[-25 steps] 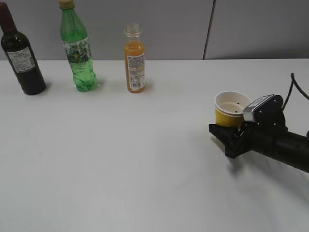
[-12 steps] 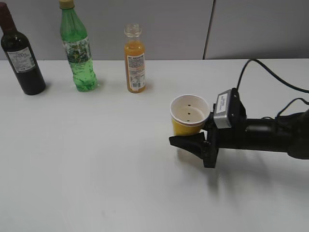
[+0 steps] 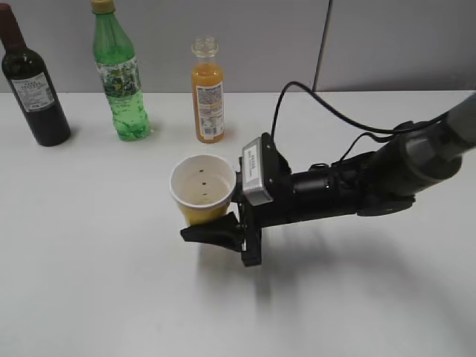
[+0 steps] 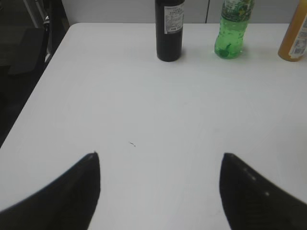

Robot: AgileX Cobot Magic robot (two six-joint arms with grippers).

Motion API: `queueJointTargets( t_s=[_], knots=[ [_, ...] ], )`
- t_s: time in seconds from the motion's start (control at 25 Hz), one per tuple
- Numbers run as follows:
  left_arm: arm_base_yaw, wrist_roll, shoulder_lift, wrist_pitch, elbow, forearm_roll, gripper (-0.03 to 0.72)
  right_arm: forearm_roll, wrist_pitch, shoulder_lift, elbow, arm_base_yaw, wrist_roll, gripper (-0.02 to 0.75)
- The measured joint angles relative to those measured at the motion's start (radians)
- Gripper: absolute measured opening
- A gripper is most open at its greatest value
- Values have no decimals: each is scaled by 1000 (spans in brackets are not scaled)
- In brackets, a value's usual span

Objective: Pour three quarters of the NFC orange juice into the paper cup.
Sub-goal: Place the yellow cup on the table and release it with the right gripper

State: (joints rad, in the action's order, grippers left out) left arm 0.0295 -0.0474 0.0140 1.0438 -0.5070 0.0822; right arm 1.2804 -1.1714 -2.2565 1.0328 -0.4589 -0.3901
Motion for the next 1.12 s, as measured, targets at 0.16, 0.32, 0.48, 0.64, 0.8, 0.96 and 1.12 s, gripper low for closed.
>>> queueJointTargets(
  t_s=[0.16, 0.32, 0.48, 0.64, 0.8, 0.96, 1.12],
  knots=[
    [0, 0, 0, 0, 0, 0, 589, 19, 5, -61, 61, -22, -26, 445],
    [0, 0, 0, 0, 0, 0, 589, 45, 17, -97, 110, -27, -68, 445],
    [0, 0, 0, 0, 0, 0, 589, 61, 21, -131, 134, -27, -117, 445],
    [0, 0, 0, 0, 0, 0, 589, 89, 37, -156, 139, -27, -123, 445],
    [0, 0, 0, 0, 0, 0, 589, 101, 53, -157, 151, -27, -122, 445],
    [0, 0, 0, 0, 0, 0, 589, 111, 70, -157, 152, -27, -122, 475],
    [0, 0, 0, 0, 0, 0, 589, 112, 84, -157, 155, -27, -123, 617]
  ],
)
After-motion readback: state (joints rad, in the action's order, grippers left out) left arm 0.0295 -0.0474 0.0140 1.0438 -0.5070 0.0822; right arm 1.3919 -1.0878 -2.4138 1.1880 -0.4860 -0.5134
